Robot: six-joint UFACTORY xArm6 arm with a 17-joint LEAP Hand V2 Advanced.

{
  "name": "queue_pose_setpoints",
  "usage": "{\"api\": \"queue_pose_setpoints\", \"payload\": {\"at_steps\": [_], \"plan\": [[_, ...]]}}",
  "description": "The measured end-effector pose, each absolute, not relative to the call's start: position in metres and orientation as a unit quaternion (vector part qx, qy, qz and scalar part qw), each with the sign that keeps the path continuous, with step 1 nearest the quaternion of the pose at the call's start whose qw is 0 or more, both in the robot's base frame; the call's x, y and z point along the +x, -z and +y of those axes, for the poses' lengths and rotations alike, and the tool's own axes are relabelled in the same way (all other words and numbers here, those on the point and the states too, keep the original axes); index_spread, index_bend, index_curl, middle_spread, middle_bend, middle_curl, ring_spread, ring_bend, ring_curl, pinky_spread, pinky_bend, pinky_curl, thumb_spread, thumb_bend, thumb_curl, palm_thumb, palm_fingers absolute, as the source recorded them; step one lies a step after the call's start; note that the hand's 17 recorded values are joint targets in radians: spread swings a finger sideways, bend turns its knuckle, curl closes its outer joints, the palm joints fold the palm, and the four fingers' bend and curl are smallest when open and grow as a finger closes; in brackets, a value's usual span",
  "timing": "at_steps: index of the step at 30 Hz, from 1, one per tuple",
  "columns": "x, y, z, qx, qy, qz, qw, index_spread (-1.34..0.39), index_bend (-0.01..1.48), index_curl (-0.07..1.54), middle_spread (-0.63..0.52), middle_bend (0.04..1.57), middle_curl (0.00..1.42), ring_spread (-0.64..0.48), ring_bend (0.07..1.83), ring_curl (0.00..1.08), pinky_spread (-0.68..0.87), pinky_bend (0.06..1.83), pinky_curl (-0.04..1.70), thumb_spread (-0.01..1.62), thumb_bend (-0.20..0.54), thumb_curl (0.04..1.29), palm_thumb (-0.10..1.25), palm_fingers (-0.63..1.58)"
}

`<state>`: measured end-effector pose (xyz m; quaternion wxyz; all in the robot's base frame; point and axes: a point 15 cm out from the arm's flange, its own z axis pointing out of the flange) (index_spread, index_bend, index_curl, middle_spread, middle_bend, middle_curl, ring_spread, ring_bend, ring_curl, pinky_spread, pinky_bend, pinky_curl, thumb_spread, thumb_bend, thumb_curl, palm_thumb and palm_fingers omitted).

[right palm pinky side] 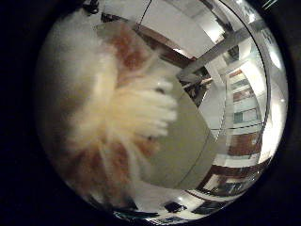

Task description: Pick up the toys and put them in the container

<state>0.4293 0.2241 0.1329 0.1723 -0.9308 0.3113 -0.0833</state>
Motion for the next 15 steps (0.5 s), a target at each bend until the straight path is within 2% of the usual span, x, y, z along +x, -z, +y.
{"api": "queue_pose_setpoints", "payload": {"at_steps": [5, 7, 8, 10, 12, 15], "plan": [[0.449, -0.134, 0.218, -0.922, 0.121, 0.317, 0.184, -0.34, 0.62, 0.71, -0.17, 1.07, 0.61, -0.24, 1.19, 0.69, -0.34, 1.30, 0.68, 0.98, -0.028, 0.57, 0.85, 0.86], [0.448, -0.132, 0.219, -0.925, 0.121, 0.311, 0.182, -0.38, 0.44, 0.67, -0.19, 0.94, 0.59, -0.25, 1.21, 0.66, -0.37, 1.29, 0.66, 1.00, -0.029, 0.55, 0.83, 0.67], [0.448, -0.132, 0.219, -0.926, 0.121, 0.309, 0.181, -0.39, 0.41, 0.66, -0.20, 0.90, 0.58, -0.25, 1.21, 0.66, -0.38, 1.28, 0.66, 1.01, -0.026, 0.54, 0.82, 0.63], [0.446, -0.131, 0.222, -0.928, 0.120, 0.303, 0.180, -0.44, 0.41, 0.64, -0.20, 0.79, 0.54, -0.25, 1.14, 0.63, -0.32, 1.18, 0.64, 1.04, -0.032, 0.51, 0.78, 0.38], [0.444, -0.130, 0.226, -0.930, 0.119, 0.297, 0.179, -0.47, 0.47, 0.61, -0.18, 0.70, 0.50, -0.24, 1.01, 0.56, -0.13, 1.00, 0.58, 1.07, -0.029, 0.48, 0.74, 0.20], [0.441, -0.125, 0.230, -0.934, 0.113, 0.290, 0.175, -0.47, 0.49, 0.57, -0.14, 0.65, 0.46, -0.17, 0.87, 0.48, 0.06, 0.85, 0.50, 1.08, -0.025, 0.46, 0.72, 0.13]]}}
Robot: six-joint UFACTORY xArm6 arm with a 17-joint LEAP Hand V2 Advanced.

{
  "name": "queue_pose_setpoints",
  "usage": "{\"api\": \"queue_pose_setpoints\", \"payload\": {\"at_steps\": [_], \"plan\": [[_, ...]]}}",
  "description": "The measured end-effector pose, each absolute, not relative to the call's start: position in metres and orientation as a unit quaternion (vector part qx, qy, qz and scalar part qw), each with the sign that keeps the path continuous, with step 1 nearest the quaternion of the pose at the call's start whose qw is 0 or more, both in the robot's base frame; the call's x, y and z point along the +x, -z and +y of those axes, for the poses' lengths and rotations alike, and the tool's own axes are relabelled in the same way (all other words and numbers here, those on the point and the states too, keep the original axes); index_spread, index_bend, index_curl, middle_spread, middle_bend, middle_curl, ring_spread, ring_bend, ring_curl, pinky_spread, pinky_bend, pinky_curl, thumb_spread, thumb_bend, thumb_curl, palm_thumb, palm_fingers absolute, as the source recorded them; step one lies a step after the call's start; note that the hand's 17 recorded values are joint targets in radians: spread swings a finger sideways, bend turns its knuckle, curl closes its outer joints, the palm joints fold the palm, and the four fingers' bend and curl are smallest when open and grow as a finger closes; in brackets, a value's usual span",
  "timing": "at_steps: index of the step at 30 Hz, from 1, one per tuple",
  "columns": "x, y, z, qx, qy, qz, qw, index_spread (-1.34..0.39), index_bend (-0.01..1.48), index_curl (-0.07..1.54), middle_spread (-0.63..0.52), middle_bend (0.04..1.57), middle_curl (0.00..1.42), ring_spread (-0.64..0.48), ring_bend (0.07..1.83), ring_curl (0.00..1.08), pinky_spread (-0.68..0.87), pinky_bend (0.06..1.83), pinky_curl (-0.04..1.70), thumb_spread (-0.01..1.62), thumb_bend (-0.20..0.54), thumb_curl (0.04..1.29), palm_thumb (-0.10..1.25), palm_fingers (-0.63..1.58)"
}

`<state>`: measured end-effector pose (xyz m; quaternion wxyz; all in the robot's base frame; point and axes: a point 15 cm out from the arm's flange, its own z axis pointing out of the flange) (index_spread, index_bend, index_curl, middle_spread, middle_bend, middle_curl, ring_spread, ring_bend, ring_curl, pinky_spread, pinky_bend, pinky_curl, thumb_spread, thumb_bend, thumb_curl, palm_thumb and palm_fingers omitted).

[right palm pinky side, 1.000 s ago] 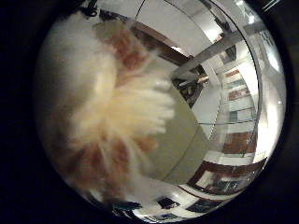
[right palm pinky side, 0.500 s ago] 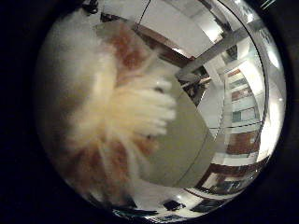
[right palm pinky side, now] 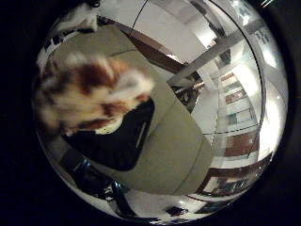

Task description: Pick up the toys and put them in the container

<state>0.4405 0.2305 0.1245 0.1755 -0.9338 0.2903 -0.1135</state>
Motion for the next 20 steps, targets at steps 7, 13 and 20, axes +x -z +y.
{"api": "queue_pose_setpoints", "payload": {"at_steps": [7, 13, 20], "plan": [[0.436, -0.112, 0.231, -0.937, 0.104, 0.288, 0.166, -0.45, 0.36, 0.46, -0.10, 0.48, 0.38, -0.08, 0.73, 0.38, 0.27, 0.80, 0.39, 1.09, -0.022, 0.42, 0.71, 0.17], [0.437, -0.112, 0.230, -0.937, 0.105, 0.289, 0.166, -0.45, 0.29, 0.41, -0.09, 0.39, 0.35, -0.06, 0.66, 0.32, 0.33, 0.77, 0.31, 1.09, -0.023, 0.41, 0.69, 0.24], [0.448, -0.122, 0.212, -0.934, 0.117, 0.294, 0.169, -0.45, 0.23, 0.39, -0.09, 0.33, 0.34, -0.05, 0.60, 0.27, 0.35, 0.74, 0.21, 1.10, -0.022, 0.40, 0.68, 0.30]]}}
